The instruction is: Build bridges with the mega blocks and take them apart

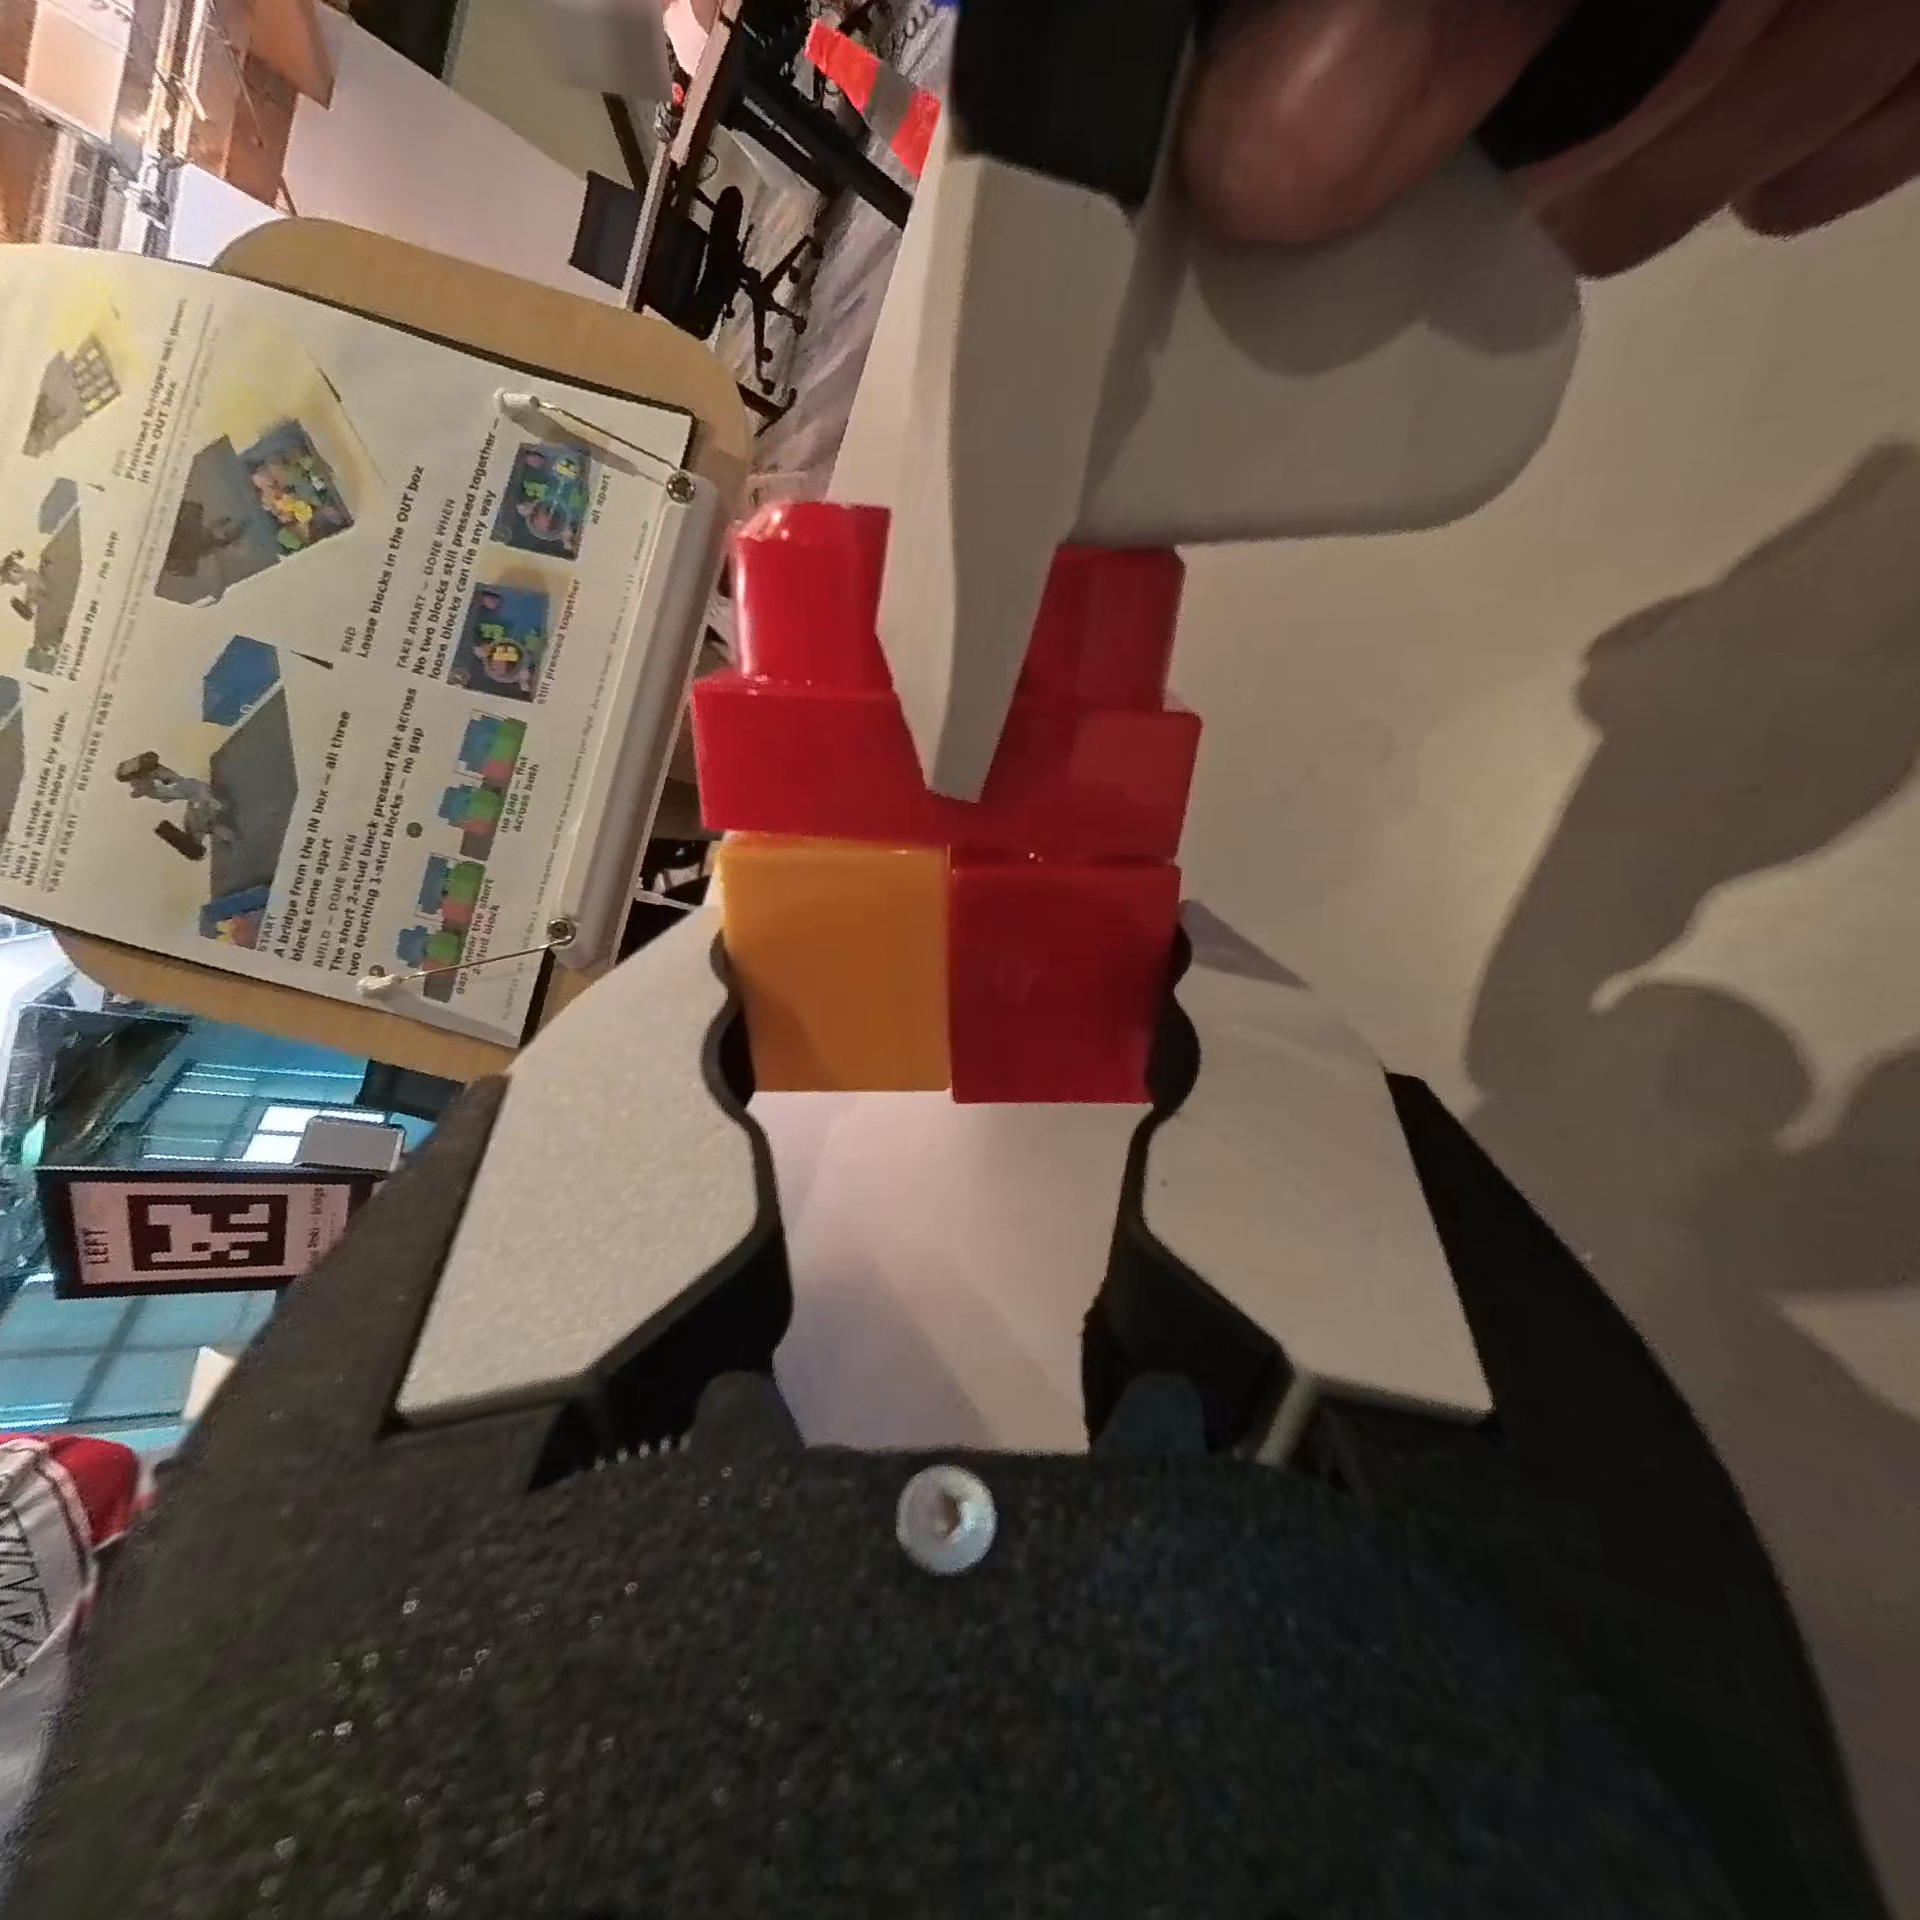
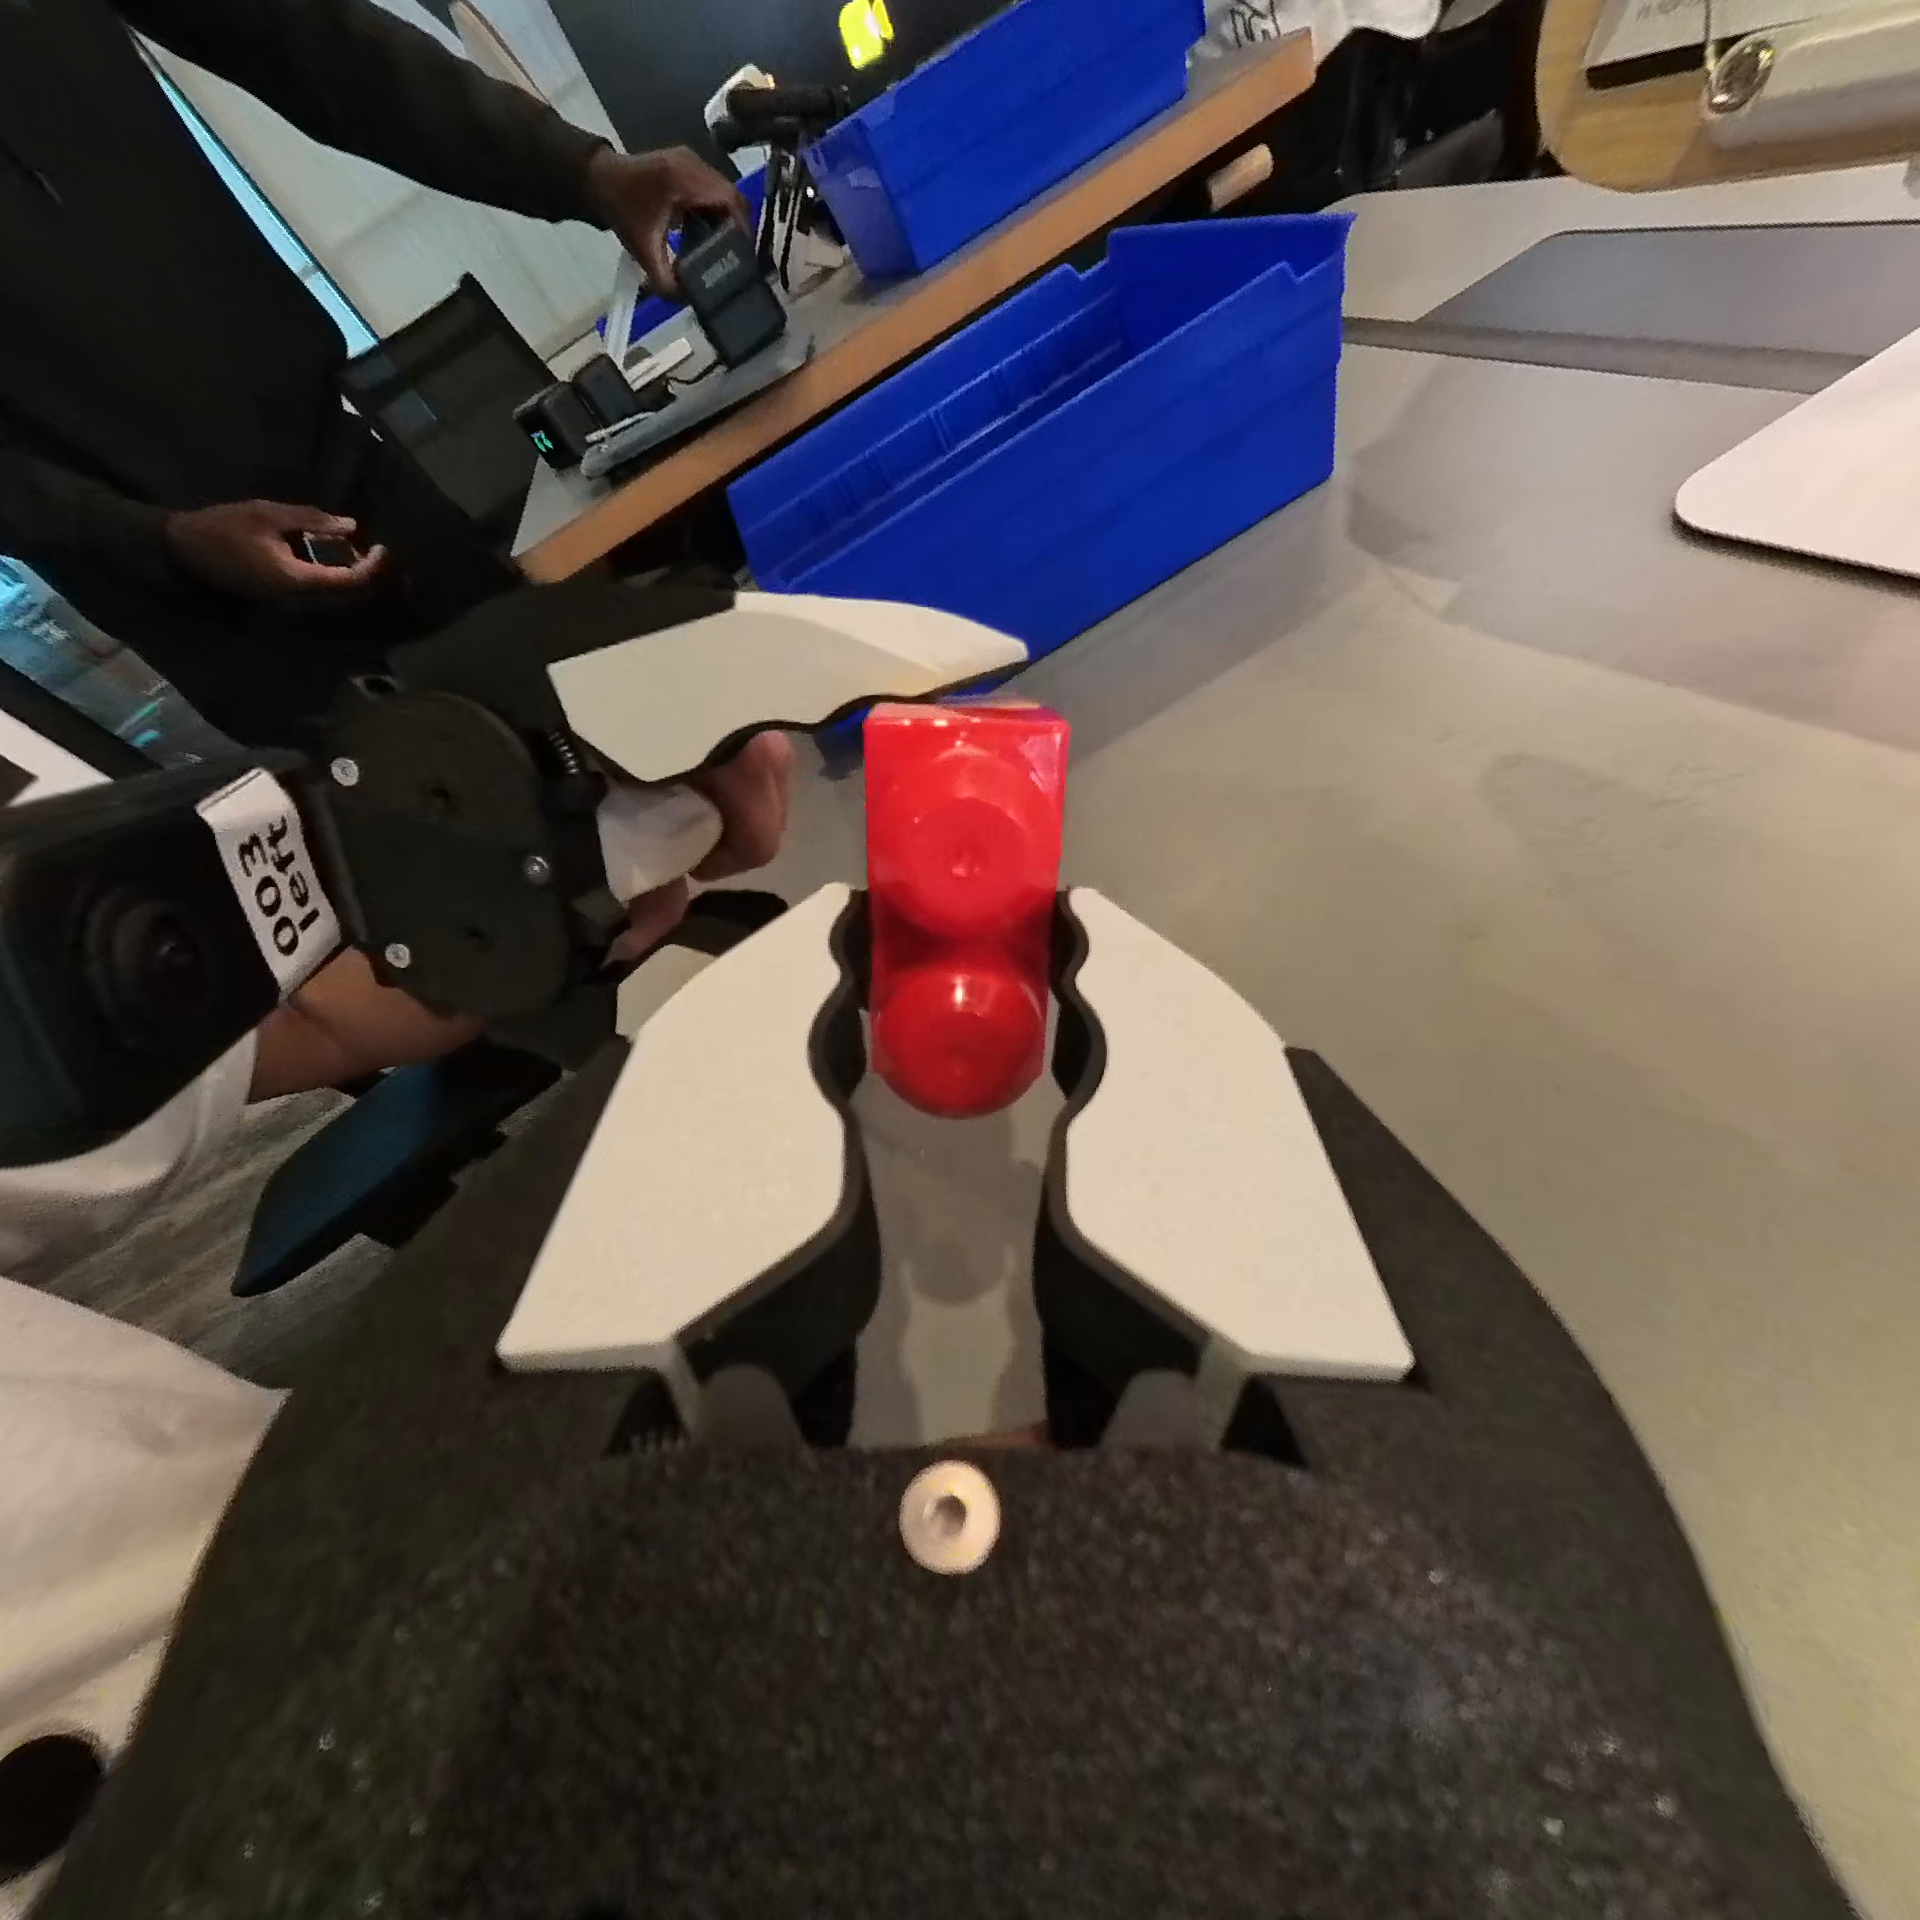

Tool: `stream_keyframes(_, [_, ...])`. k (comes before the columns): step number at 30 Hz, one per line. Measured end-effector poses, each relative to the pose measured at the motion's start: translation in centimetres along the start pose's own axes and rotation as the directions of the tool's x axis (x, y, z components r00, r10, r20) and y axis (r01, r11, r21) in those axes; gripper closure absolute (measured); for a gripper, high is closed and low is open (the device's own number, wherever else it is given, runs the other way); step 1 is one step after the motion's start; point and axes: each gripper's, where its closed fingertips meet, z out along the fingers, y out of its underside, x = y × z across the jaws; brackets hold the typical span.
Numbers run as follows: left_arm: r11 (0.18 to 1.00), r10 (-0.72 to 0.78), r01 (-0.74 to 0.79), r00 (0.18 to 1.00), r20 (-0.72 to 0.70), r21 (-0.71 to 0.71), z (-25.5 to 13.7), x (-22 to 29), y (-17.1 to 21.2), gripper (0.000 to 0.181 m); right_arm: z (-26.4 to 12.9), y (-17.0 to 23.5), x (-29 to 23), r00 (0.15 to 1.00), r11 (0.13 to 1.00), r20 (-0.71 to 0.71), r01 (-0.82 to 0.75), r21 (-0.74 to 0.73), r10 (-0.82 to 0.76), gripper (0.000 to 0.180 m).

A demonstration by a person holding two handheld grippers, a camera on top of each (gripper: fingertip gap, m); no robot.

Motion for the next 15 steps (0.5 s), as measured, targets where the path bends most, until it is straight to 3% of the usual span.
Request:
stream_keyframes(6, [1.0,-0.011,0.011,1.0,0.002,-0.014,0.5,0.4,0.2,0.107,0.2,0.4,0.5,1.0,1.0,0.004,-0.022,-0.001,0.022,0.147])
stream_keyframes(11, [0.997,-0.038,0.042,0.997,-0.062,0.061,0.3,0.1,-0.7,0.106,-0.3,-0.2,0.6,0.992,0.992,0.09,-0.094,0.081,0.087,0.147])
stream_keyframes(15, [0.989,-0.131,0.139,0.982,-0.139,0.05,-0.5,-0.1,0.3,0.095,-1.0,0.2,1.2,0.988,0.987,0.109,-0.124,0.103,0.113,0.146])
